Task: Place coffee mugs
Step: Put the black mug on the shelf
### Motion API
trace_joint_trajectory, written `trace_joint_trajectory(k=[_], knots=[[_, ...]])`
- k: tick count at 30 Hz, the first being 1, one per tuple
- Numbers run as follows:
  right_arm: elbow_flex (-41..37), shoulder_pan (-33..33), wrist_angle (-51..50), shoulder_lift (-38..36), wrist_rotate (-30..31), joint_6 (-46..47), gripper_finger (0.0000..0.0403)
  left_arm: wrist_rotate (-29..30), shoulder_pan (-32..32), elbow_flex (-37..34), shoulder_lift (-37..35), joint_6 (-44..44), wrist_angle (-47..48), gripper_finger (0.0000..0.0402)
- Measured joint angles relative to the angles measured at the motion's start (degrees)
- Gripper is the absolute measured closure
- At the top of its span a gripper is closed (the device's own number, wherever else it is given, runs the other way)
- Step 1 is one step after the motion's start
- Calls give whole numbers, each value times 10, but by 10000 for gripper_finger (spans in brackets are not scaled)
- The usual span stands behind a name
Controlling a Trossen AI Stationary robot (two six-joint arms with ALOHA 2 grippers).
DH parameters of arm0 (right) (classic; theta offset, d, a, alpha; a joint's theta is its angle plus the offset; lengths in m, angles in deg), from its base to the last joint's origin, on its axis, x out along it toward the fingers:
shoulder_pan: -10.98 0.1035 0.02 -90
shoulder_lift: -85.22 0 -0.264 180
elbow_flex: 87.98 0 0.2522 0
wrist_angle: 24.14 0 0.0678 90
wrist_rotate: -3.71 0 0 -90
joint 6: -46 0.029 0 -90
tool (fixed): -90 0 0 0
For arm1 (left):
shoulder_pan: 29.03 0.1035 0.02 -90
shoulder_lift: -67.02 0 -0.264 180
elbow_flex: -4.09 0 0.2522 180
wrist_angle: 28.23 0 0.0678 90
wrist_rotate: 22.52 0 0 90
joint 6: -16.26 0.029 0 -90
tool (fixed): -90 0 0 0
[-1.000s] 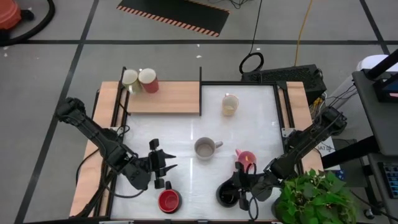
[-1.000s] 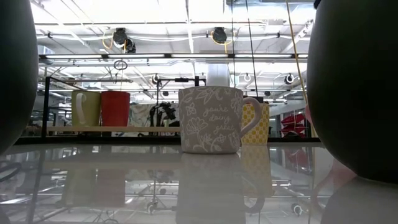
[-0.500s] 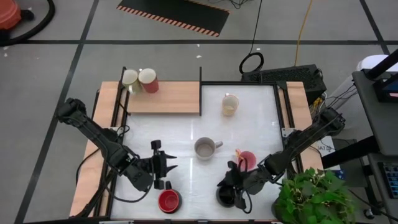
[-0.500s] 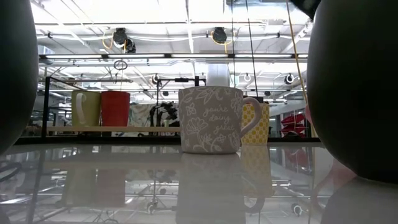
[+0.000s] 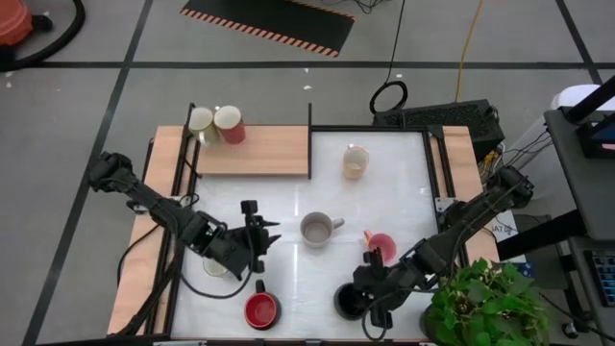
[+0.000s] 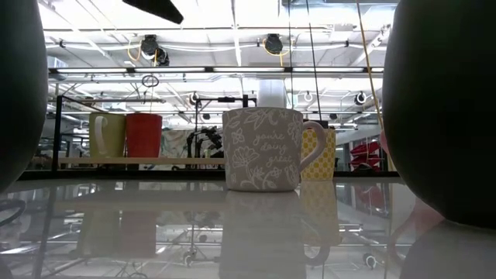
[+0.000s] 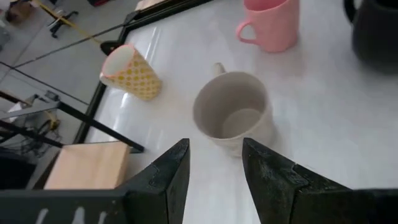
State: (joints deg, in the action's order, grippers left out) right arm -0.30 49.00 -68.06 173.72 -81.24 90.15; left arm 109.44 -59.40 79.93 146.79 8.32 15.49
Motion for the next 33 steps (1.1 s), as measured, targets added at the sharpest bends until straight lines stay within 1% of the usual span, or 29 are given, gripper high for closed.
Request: trace_joint_trajectory(k=[3, 5, 8, 11, 17, 21, 26, 31, 33], knots=[[-1, -1, -14, 18, -41, 29, 241, 0, 20, 0, 0, 19, 0, 250], [-2, -1, -3, 34, -63, 38, 241, 0, 31, 0, 0, 33, -1, 250], [12, 5, 19, 61, -89, 31, 241, 0, 46, 0, -3, 52, -2, 250], [44, 9, 0, 86, -107, 15, 240, 0, 61, 0, -3, 71, -2, 250], [98, 9, -66, 99, -110, 2, 232, -1, 83, 0, -16, 95, 0, 250], [99, 9, -77, 101, -111, -22, 227, 0, 92, 1, -34, 98, -2, 250], [98, -2, -106, 124, -113, -77, 230, 0, 91, 0, -62, 93, -1, 250], [98, -11, -100, 150, -144, -133, 232, 0, 89, 0, -83, 73, 2, 250], [98, -12, -96, 158, -159, -148, 239, 0, 89, 0, -89, 68, 3, 250]])
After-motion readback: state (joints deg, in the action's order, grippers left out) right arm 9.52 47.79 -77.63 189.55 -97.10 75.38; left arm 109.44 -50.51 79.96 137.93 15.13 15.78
